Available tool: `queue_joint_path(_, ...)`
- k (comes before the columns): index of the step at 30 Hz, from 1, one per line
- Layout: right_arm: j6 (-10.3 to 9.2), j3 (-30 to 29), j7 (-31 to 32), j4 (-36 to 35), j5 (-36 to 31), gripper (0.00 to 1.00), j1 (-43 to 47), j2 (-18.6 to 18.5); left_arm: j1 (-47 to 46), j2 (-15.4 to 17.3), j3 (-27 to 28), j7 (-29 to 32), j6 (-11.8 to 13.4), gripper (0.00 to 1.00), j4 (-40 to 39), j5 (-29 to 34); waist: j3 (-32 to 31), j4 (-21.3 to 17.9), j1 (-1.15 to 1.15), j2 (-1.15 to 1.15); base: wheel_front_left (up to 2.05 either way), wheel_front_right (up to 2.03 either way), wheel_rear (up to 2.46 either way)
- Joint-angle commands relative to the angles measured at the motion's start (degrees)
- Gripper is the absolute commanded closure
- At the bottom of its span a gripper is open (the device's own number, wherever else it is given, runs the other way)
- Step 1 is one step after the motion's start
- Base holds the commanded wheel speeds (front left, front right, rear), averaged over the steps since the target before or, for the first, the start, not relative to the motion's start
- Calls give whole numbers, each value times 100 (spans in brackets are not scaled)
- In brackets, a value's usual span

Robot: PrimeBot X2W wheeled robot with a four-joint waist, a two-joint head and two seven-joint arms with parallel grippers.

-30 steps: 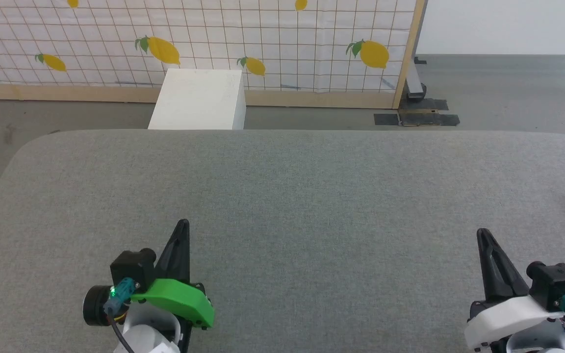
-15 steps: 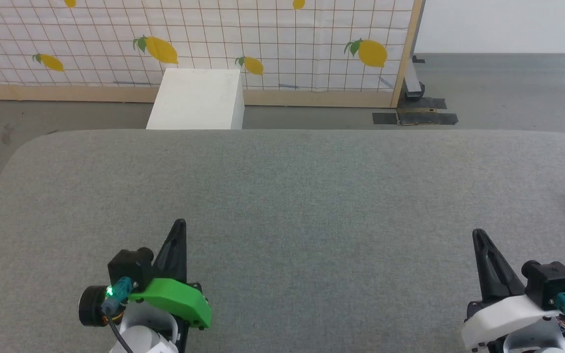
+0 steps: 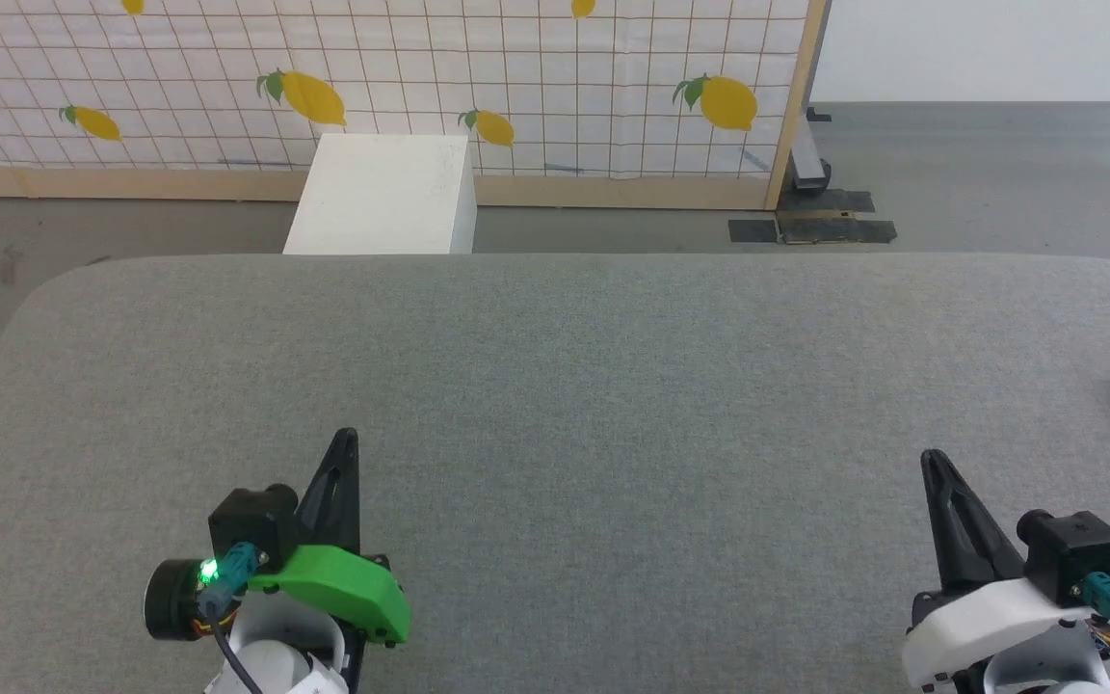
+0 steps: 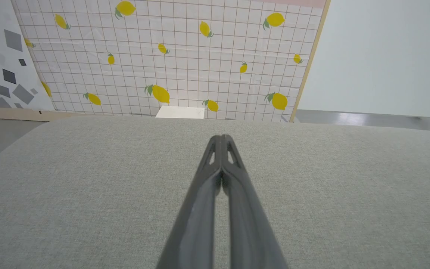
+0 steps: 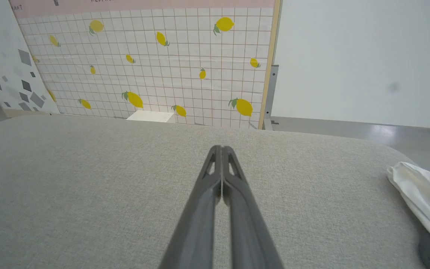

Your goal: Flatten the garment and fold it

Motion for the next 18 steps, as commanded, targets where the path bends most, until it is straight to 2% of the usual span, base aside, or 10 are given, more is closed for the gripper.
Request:
queue_joint_path(1, -4, 23, 26, -28, -44, 100, -104, 5, 101, -19, 25, 56, 36, 100, -58, 50, 1, -2, 0, 0, 0, 0, 0)
queue_joint_path(18, -5, 89, 104, -48, -99, 100, -153, 7, 196, -26, 112, 254, 83, 100, -301, 228, 14, -32, 0, 0, 0, 0, 0)
